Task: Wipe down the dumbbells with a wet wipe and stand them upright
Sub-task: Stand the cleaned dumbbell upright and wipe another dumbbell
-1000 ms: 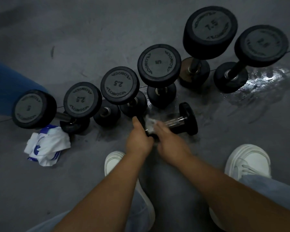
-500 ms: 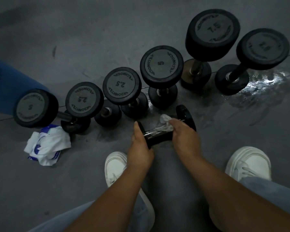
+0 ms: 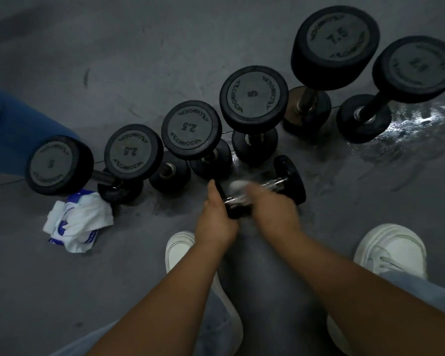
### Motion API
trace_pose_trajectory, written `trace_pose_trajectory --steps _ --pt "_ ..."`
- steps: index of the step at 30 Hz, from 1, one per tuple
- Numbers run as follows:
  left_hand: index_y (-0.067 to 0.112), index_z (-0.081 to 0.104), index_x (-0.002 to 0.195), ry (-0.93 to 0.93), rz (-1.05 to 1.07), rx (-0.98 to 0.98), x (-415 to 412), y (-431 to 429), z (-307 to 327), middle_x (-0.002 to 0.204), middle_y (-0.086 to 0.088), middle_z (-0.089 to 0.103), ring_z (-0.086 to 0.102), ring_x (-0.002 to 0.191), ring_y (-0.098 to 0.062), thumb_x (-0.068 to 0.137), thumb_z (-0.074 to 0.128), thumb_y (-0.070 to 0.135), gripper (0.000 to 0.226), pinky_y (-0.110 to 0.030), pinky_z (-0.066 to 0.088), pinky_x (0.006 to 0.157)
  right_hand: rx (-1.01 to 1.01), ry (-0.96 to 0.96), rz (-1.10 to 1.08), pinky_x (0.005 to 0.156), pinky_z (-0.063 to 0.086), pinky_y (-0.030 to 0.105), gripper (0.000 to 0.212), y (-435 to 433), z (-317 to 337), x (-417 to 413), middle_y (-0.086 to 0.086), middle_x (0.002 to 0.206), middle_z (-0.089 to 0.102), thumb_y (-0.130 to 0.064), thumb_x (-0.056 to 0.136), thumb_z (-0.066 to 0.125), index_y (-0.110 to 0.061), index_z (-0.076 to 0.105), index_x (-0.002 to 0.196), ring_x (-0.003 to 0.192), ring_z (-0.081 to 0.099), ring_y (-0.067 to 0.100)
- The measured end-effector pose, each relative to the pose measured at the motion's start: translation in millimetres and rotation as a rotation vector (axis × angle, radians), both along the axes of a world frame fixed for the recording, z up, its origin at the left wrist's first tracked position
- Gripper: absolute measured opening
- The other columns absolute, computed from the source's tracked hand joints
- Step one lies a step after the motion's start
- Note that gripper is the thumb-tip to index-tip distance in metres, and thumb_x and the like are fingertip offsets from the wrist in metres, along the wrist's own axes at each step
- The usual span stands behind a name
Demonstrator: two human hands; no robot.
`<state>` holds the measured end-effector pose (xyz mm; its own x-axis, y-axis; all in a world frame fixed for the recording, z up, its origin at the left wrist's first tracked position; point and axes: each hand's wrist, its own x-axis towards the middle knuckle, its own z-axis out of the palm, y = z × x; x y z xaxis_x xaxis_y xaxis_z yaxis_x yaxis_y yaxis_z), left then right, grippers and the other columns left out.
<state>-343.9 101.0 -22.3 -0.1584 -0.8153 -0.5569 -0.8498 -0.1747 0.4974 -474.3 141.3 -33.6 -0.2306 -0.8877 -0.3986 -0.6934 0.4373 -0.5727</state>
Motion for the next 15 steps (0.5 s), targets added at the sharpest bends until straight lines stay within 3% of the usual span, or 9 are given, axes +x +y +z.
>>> trace_pose_trajectory --steps 2,4,6,9,11,15 --pt "0.038 0.002 0.15 -0.019 0.029 -0.011 -0.8 -3.6 -1.0 0.135 -0.009 0.055 0.06 0.115 -0.033 0.069 0.064 0.02 0.103 -0.046 0.051 0.096 -0.002 0.02 -0.095 0.093 0.049 0.041 0.044 4.2 -1.4 -6.7 0.002 0.13 0.06 -0.025 0.1 0.039 -0.037 0.039 0.142 0.112 0.06 0.031" --pt "0.037 0.006 0.15 -0.036 0.055 -0.018 -2.7 -4.8 -1.3 0.133 -0.008 0.057 0.061 0.114 -0.033 0.073 0.066 0.024 0.099 -0.044 0.051 0.095 0.073 -0.004 0.064 0.094 0.049 0.042 0.044 5.4 11.7 5.2 0.009 0.13 0.06 -0.034 0.103 0.037 -0.04 0.032 0.146 0.112 0.061 0.035" --pt "0.036 0.014 0.149 -0.028 0.062 0.0 -0.8 -12.1 0.3 0.127 -0.007 0.062 0.062 0.11 -0.031 0.077 0.069 0.03 0.09 -0.039 0.051 0.092 0.065 0.067 0.233 0.089 0.051 0.039 0.042 -3.0 13.0 12.5 0.005 0.129 0.06 -0.034 0.101 0.039 -0.039 0.036 0.143 0.107 0.063 0.034" --pt "0.031 0.029 0.148 -0.034 0.045 0.075 4.2 -29.6 6.7 0.126 -0.007 0.062 0.059 0.115 -0.029 0.079 0.071 0.025 0.082 -0.032 0.047 0.092 -0.013 0.155 0.086 0.075 0.051 0.038 0.024 -9.2 9.0 -4.4 0.0 0.116 0.06 -0.033 0.097 0.046 -0.028 0.055 0.118 0.096 0.065 0.032" --pt "0.03 0.029 0.149 -0.048 0.02 0.091 7.5 -33.3 9.5 0.131 -0.008 0.059 0.056 0.119 -0.029 0.076 0.072 0.021 0.086 -0.031 0.046 0.096 -0.034 0.186 0.027 0.067 0.048 0.038 0.017 -2.0 5.1 -9.5 0.0 0.111 0.055 -0.029 0.093 0.05 -0.023 0.057 0.108 0.088 0.064 0.032" --pt "0.031 0.027 0.152 -0.067 -0.05 0.158 11.8 -32.6 12.1 0.14 -0.008 0.054 0.053 0.124 -0.028 0.073 0.073 0.021 0.092 -0.033 0.046 0.102 -0.072 0.143 -0.087 0.07 0.053 0.042 0.028 14.2 -1.1 -6.0 0.003 0.116 0.05 -0.019 0.093 0.049 -0.022 0.057 0.119 0.087 0.064 0.035"
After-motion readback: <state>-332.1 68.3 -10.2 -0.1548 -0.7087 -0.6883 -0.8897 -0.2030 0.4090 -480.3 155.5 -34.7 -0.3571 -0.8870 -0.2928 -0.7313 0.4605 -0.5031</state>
